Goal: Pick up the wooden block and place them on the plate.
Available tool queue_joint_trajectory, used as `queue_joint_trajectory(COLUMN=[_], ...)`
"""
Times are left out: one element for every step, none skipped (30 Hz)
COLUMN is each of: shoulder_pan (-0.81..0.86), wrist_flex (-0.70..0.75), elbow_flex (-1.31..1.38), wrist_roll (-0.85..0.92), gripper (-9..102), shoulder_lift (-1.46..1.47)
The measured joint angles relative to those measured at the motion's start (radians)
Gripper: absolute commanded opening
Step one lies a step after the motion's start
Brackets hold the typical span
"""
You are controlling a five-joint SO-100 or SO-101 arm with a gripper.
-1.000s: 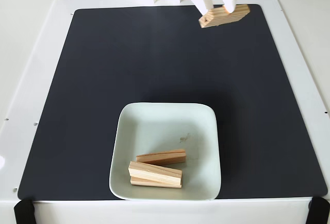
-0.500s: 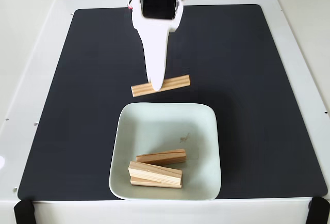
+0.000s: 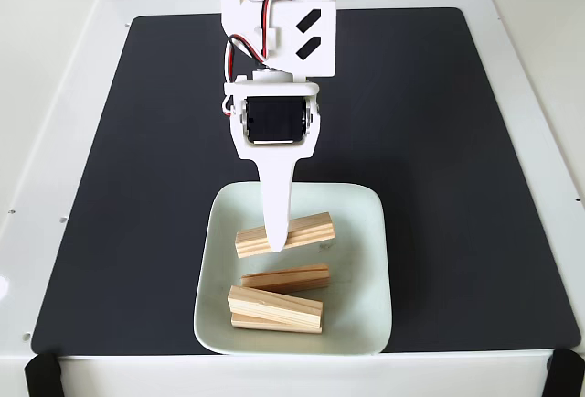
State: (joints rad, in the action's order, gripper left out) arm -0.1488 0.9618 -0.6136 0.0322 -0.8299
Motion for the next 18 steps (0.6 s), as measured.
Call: queue_joint_trajectory(shoulder_pan=[0.0,0.0,0.0,0.0,0.0,-0.002,-0.002,-0.003,-0.006,-0.008,-0.011,-0.015,-0.017,-0.018,-0.02,-0.02,-0.02,-0.02], wrist_flex=[0.002,0.012,0.025,0.041,0.066,0.094,0.124,0.155,0.184,0.209,0.225,0.232,0.232,0.232,0.225,0.213,0.196,0.178], elbow_flex=[0.015,0.026,0.035,0.043,0.043,0.043,0.043,0.043,0.043,0.043,0.043,0.038,0.026,0.005,-0.023,-0.054,-0.086,-0.114], wrist_roll=[-0.006,-0.012,-0.012,-0.012,-0.012,-0.012,-0.012,-0.012,-0.014,-0.018,-0.023,-0.026,-0.028,-0.028,-0.028,-0.028,-0.028,-0.028], gripper=[-1,-1,-1,-1,-1,-1,-1,-1,-1,-1,-1,-1,-1,-1,-1,-1,-1,-1], shoulder_lift=[0.006,0.006,0.006,0.006,0.006,0.006,0.006,0.006,0.006,0.002,0.0,-0.008,-0.02,-0.037,-0.057,-0.08,-0.103,-0.121])
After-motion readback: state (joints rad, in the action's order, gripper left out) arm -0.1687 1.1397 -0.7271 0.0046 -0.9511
